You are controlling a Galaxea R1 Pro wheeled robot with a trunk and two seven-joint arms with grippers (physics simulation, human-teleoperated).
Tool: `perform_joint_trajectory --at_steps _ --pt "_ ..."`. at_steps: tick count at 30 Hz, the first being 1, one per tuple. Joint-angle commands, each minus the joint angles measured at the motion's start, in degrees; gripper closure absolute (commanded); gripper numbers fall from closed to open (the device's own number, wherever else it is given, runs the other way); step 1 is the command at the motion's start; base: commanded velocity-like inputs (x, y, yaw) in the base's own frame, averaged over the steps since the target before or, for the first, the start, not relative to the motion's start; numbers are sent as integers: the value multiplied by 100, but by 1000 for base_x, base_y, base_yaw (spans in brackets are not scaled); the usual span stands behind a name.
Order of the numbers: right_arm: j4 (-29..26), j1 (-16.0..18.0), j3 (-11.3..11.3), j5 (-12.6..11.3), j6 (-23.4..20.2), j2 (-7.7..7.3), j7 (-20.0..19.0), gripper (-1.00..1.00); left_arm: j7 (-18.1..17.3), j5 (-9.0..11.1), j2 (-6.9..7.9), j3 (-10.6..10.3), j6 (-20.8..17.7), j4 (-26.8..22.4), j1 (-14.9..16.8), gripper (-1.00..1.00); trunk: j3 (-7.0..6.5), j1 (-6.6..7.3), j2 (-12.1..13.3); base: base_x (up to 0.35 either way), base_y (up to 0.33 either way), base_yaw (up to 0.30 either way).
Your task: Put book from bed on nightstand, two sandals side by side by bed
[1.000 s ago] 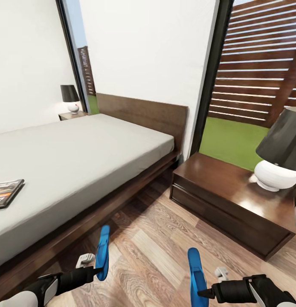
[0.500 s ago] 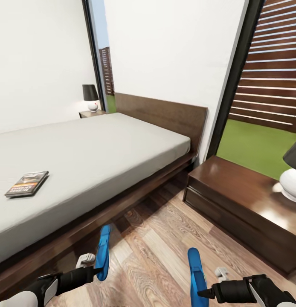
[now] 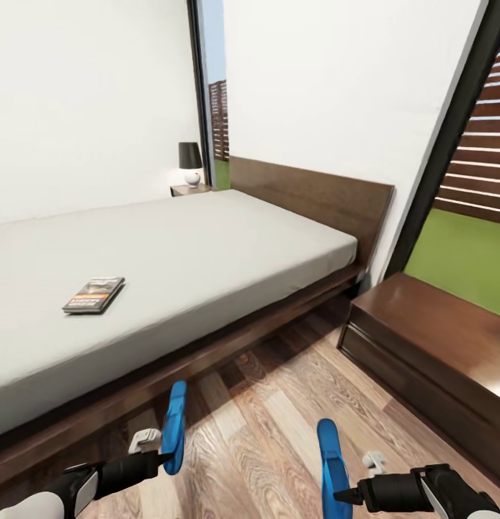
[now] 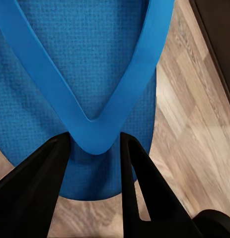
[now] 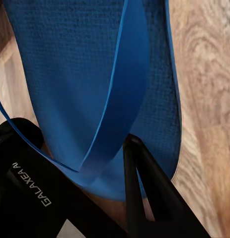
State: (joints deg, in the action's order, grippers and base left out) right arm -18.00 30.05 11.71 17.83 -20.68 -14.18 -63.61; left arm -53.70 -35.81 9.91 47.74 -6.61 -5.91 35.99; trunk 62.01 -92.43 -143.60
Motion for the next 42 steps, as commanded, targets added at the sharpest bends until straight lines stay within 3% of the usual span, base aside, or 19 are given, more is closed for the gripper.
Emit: perform_joint_trajectory --at_steps 1,42 --pt "-9 1 51 28 -77 3 -55 100 -27 -22 -16 60 -60 -6 4 100 5 1 -2 0 0 288" --pt "-10 1 51 28 -77 3 -78 100 -27 -22 -33 60 -60 -6 4 100 5 1 -2 0 0 217"
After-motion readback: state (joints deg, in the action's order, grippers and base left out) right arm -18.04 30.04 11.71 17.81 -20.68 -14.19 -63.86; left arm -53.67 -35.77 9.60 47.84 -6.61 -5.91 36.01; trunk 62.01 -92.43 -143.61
